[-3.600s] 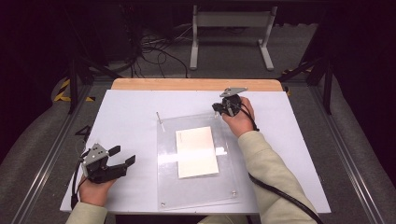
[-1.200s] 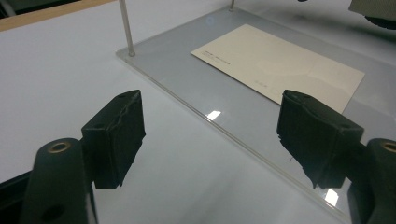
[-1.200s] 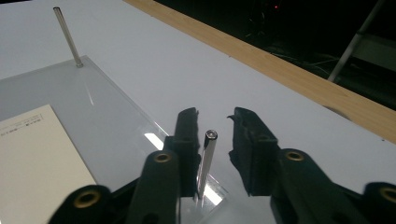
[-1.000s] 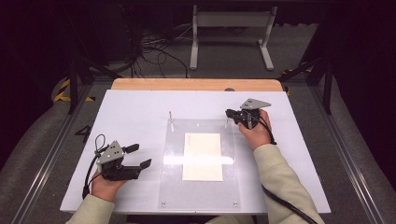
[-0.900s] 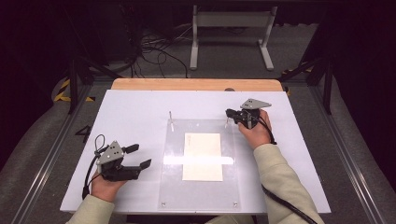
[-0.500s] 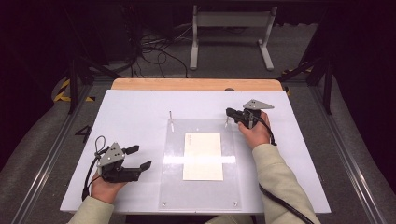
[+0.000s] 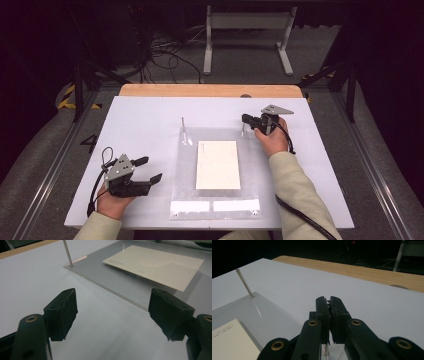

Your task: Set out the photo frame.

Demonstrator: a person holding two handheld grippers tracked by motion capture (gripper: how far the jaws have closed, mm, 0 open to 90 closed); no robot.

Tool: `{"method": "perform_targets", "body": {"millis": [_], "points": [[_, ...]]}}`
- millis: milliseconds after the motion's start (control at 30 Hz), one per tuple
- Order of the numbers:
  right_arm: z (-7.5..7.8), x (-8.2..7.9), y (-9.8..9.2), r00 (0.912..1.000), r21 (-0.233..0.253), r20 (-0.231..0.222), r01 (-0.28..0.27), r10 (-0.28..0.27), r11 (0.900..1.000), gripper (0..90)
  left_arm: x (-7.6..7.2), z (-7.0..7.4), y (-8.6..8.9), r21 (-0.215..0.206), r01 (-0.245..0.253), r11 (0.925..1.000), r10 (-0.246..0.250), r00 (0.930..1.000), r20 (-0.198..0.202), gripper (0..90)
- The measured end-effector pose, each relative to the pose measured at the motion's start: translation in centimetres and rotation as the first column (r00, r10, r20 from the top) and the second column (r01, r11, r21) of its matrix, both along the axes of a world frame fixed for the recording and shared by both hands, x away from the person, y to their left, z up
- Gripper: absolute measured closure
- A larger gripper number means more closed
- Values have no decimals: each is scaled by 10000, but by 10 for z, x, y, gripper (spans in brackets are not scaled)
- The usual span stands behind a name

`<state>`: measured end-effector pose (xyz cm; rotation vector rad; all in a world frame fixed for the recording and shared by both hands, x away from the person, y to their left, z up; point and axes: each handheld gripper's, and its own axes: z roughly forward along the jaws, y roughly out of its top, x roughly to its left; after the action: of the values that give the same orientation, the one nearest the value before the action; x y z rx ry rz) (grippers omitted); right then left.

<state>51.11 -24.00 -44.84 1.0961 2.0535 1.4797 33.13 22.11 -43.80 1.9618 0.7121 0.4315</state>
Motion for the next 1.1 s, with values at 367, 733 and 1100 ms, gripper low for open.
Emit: {"method": "perform_targets", "body": {"millis": [367,733,1100], "points": [[2,7,0,9988,206,-470,149,-139,9997,854,-3,1,0,148,32,9999,-39,9988,484,170],[2,13,0,9962,518,-849,253,-208,9983,853,-5,-2,0,405,176,9990,-199,9981,582,140],[1,18,0,9926,726,-1170,417,-331,9965,852,-5,-5,-3,507,641,9967,-678,9950,732,117]]}}
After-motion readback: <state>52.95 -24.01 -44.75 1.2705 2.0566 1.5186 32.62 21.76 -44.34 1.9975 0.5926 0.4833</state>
